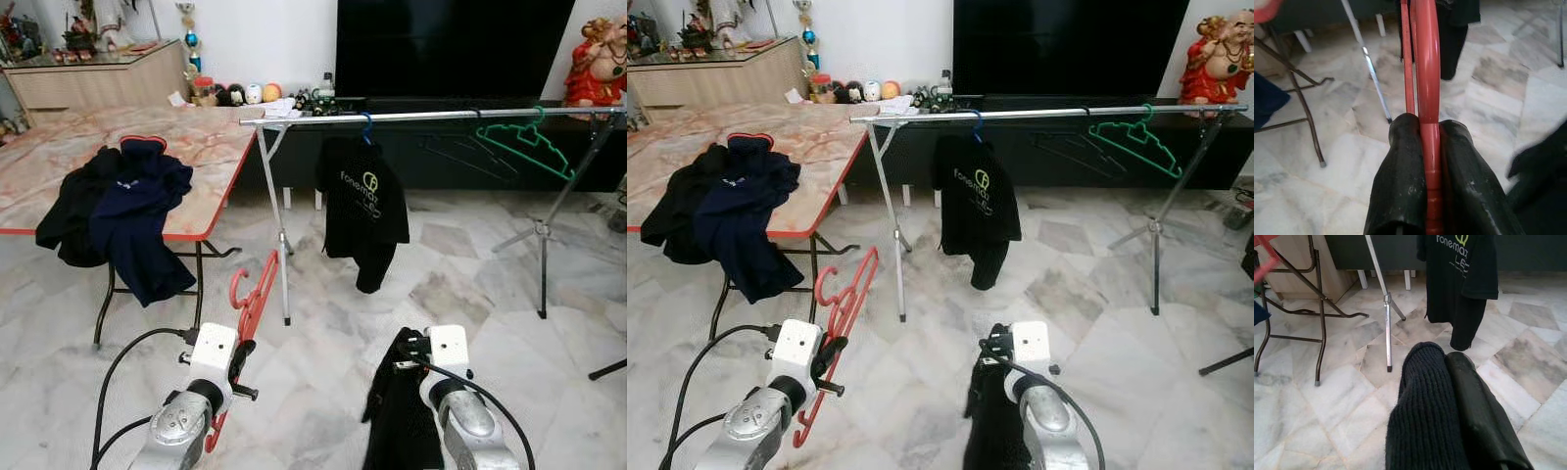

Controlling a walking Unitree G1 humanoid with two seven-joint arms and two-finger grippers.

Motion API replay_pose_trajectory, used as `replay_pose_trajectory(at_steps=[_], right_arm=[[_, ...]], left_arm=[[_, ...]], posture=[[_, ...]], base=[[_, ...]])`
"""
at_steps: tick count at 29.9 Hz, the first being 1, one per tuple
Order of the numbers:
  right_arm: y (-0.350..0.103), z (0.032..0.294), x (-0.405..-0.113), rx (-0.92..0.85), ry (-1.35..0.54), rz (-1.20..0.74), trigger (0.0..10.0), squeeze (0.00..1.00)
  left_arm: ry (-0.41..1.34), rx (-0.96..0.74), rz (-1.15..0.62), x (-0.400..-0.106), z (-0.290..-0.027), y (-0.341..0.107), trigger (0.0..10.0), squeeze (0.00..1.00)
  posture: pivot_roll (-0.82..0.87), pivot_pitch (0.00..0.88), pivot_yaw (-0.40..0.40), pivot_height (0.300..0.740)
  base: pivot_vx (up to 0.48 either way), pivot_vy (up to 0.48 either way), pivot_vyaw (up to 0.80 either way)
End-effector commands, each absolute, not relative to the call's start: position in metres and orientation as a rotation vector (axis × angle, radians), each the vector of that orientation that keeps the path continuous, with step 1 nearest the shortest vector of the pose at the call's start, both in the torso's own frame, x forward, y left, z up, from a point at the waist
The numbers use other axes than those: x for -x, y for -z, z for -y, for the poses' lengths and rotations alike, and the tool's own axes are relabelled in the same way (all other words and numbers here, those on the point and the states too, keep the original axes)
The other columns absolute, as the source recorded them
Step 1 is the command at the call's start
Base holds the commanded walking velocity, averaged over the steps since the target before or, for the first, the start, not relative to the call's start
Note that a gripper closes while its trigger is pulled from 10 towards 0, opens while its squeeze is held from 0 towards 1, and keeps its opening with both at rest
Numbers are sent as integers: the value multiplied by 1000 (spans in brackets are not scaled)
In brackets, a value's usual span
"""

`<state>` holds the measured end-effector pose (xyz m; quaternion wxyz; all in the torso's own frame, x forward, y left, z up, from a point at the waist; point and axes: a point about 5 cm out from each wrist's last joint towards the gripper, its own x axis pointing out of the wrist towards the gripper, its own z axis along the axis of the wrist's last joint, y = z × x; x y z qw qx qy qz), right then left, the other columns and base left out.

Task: Hang hanger

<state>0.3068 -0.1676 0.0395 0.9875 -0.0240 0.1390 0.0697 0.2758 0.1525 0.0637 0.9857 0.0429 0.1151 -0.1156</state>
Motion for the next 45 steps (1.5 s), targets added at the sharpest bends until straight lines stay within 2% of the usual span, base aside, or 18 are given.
replay_pose_trajectory(at_steps=[1, 3, 9, 11, 14, 21, 22, 24, 30, 41, 45], right_arm=[[-49, 165, -315, 62, -145, -247, 10000, 0], [-49, 165, -316, 63, -144, -247, 10000, 0], [-60, 170, -331, 143, -118, -244, 10000, 0], [-65, 174, -338, 163, -87, -245, 10000, 0], [-66, 177, -344, 187, -47, -274, 10000, 0], [-71, 176, -353, 246, -13, -303, 10000, 0], [-71, 176, -353, 246, -13, -303, 10000, 0], [-76, 174, -359, 245, -9, -302, 10000, 0], [-81, 163, -365, 199, -32, -329, 10000, 0], [-95, 154, -375, 206, -53, -319, 10000, 0], [-90, 152, -373, 206, -55, -342, 10000, 0]], left_arm=[[258, -115, -249, -278, -152, -65, 10000, 0], [264, -118, -254, -278, -152, -64, 10000, 0], [365, -289, -449, -281, -168, -51, 10000, 0], [471, -381, -535, -277, -174, -45, 10000, 0], [615, -416, -611, -269, -172, -41, 10000, 0], [908, -343, -639, -256, -153, -47, 10000, 0], [908, -343, -639, -256, -153, -47, 10000, 0], [1032, -300, -662, -247, -147, -51, 10000, 0], [1168, -187, -613, -245, -133, -67, 10000, 0], [1277, -47, -551, -247, -113, -87, 10000, 0], [1232, -47, -531, -251, -108, -89, 10000, 0]], posture=[[-14, 0, 62, 740], [-14, 0, 62, 740], [-12, 0, 60, 740], [-10, 0, 59, 740], [-4, 0, 58, 740], [4, 0, 50, 740], [4, 0, 50, 740], [7, 0, 48, 740], [19, 0, 40, 740], [28, 0, 31, 740], [38, 0, 27, 740]], base=[[0, 0, 0], [0, 0, 0], [0, 0, 0], [0, 0, 0], [0, 0, 0], [0, 0, 0], [0, 0, 0], [0, 0, 0], [0, 0, 0], [0, 0, 0], [0, 0, 0]])
